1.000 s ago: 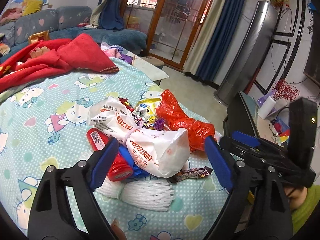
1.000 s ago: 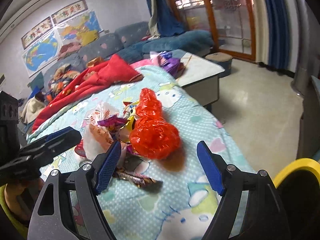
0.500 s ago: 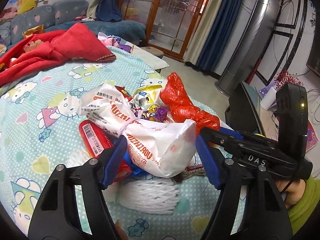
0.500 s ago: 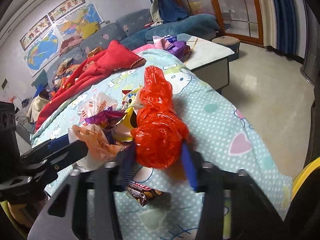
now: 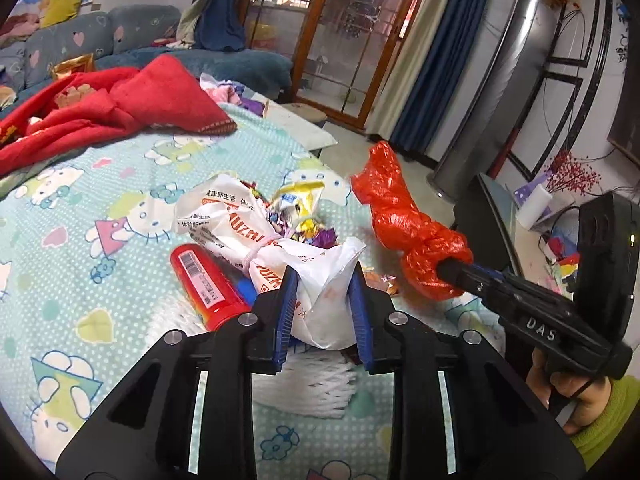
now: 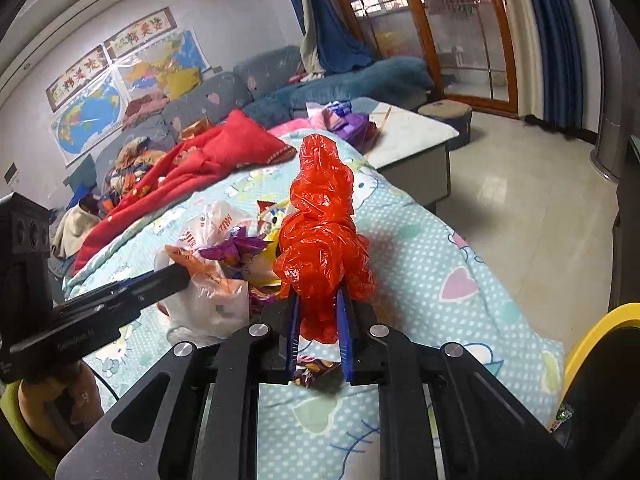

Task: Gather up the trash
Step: 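Carry the white bag and red bag over the yellow bin with both tools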

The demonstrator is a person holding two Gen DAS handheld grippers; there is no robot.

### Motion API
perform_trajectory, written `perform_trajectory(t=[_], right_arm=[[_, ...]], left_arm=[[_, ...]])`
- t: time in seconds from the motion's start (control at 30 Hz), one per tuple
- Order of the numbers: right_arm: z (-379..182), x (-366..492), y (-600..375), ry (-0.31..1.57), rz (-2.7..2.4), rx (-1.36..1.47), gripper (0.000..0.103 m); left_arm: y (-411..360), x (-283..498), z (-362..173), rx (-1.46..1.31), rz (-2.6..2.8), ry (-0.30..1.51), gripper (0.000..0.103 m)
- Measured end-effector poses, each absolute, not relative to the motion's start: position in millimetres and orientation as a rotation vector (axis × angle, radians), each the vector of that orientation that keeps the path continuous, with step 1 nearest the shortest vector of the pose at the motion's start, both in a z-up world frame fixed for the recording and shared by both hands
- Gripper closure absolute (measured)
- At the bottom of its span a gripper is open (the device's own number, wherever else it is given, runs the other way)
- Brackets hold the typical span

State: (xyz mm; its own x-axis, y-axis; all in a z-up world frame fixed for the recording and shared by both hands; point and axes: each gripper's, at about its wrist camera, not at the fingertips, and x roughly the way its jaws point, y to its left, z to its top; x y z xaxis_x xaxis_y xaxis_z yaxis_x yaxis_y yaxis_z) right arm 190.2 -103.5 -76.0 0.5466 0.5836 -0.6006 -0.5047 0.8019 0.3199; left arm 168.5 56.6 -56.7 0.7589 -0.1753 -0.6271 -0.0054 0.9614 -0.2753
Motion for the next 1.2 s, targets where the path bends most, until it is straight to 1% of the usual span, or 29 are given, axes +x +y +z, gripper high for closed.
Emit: perform_trajectory(t=[0.37, 0.67, 1.2], right_arm=[[-50.9, 162.3, -116.9, 0.677, 0.644, 0.131, 0.087], [-41.9, 147.2, -135.2, 0.644, 0.611, 0.123, 0.087], [-28.7, 115.4, -182.5, 0.595, 0.490, 0.126, 0.087]], left_arm=[[61.6, 149.3, -19.5, -0.292, -0.111, 0.588, 0.084], [44.5, 135.0, 3.8, -0.276, -0.161, 0.524, 0.085], [-9.2, 125.2, 9.5, -0.206, -0.275, 0.512, 0.085]])
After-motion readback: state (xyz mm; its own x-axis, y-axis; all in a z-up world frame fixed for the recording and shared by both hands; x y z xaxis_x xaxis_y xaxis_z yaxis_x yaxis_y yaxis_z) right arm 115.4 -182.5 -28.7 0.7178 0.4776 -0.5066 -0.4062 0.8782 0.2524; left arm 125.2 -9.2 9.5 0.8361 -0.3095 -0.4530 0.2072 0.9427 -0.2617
